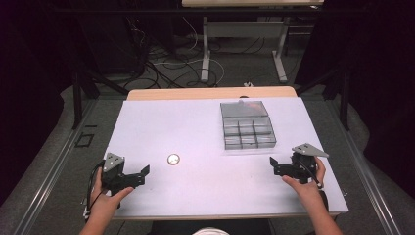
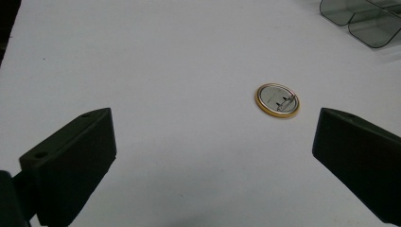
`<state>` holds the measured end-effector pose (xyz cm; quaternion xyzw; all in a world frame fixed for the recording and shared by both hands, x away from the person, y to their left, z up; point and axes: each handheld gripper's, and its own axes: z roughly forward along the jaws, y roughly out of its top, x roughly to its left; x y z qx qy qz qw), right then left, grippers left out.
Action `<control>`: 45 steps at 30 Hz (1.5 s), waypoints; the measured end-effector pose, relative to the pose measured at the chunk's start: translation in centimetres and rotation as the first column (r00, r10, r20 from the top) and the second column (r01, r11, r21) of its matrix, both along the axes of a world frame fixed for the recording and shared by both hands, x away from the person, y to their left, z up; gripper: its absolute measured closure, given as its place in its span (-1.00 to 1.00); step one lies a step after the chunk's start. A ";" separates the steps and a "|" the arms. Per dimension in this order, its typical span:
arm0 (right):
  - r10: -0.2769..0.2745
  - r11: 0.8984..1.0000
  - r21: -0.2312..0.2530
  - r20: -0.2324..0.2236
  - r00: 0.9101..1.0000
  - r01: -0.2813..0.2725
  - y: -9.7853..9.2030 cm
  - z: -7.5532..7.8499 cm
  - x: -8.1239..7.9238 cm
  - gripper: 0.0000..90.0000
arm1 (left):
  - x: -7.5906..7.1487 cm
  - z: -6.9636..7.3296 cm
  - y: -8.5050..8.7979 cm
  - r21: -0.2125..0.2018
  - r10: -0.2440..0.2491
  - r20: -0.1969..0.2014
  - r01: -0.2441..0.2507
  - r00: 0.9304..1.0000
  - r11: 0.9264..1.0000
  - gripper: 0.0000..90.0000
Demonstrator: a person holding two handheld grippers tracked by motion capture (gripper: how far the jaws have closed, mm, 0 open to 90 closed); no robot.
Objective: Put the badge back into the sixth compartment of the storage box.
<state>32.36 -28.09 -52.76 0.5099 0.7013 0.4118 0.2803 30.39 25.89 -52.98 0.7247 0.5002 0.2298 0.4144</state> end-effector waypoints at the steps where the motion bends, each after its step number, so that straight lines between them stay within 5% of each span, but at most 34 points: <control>1: 0.021 1.000 -0.012 0.008 1.000 -0.020 0.3 0.1 0.0 -1.00 | 0.0 0.0 0.0 0.000 0.000 0.000 0.000 1.000 1.000 -0.98; 11: 0.123 0.992 -0.039 0.019 0.992 -0.122 3.7 1.1 -0.1 -1.00 | -0.2 -0.3 -0.3 0.022 -0.023 -0.008 0.023 1.000 0.999 -0.98; 19: 0.213 0.974 -0.074 0.004 0.977 -0.213 5.9 1.9 -0.1 -1.00 | -0.4 -0.5 -0.5 0.007 -0.009 0.008 0.009 1.000 1.000 -0.99; 30: 0.263 0.962 -0.073 -0.008 0.965 -0.263 8.5 2.6 0.9 -0.98 | -0.8 -0.5 0.0 0.016 0.002 0.014 -0.002 1.000 1.000 -0.99; 39: 0.338 0.938 -0.070 -0.041 0.940 -0.340 12.4 2.6 2.1 -0.97 | -1.0 -0.4 0.2 0.005 0.009 0.013 -0.009 1.000 1.000 -0.99; 45: 0.354 0.933 -0.062 -0.033 0.935 -0.356 14.2 2.5 2.8 -0.92 | -1.1 -0.4 0.3 0.012 0.009 0.016 -0.010 1.000 1.000 -0.99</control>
